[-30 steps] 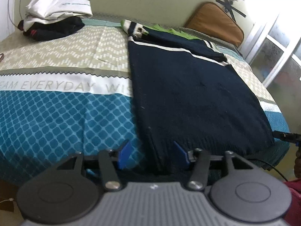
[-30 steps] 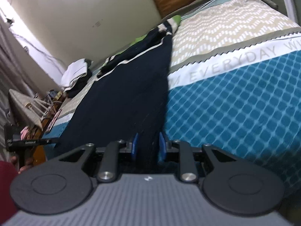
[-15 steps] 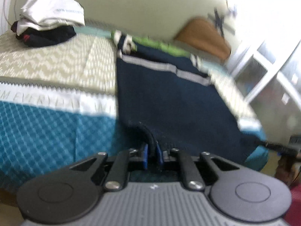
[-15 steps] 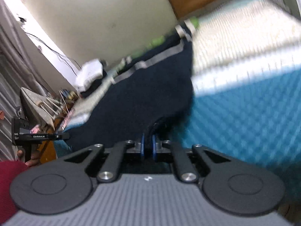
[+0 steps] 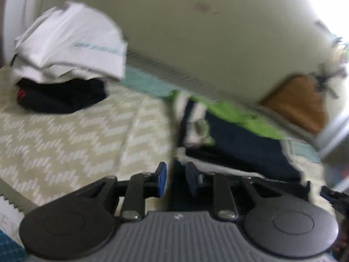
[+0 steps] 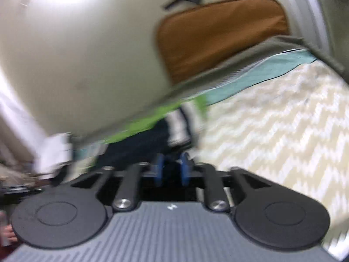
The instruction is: Fold small clothes
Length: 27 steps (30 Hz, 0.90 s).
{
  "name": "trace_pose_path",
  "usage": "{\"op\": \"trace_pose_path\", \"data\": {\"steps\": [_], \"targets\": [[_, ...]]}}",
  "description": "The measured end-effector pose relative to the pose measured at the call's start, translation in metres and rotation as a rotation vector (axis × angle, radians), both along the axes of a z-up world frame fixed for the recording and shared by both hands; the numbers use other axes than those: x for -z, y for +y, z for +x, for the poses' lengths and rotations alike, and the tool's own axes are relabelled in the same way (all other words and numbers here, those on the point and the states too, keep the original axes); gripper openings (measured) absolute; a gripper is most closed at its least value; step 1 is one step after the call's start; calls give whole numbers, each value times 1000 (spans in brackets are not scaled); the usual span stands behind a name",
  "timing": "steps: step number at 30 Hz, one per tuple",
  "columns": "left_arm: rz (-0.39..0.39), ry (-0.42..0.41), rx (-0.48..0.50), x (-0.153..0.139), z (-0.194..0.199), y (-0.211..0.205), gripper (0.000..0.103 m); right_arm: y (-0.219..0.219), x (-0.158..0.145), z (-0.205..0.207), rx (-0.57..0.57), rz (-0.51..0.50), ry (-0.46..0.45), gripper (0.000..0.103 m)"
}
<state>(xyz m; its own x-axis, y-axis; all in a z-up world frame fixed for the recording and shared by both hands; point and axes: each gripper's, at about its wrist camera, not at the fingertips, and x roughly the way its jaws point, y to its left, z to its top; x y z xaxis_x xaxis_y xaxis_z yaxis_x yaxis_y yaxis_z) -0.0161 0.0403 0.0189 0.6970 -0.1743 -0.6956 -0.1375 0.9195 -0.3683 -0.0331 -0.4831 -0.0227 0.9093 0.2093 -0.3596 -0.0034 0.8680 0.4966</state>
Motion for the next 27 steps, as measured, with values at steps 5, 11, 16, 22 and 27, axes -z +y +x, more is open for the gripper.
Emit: {"op": "trace_pose_path", "data": {"steps": [5, 11, 16, 22, 27], "targets": [[-5, -35, 26, 10, -21, 9, 45, -8, 21, -21, -60, 22, 16, 39], [60, -36, 100, 9, 6, -11, 45, 8, 28, -16, -100, -13, 49, 40], [262, -20, 123, -16, 54, -15, 45, -9, -28, -5, -47, -171, 13, 40], [401, -58, 197, -55, 145, -44, 50, -6, -125, 49, -116, -295, -97, 40], [394, 5, 300, -27, 229, -85, 62, 21, -126, 149, -216, -213, -48, 42]]}}
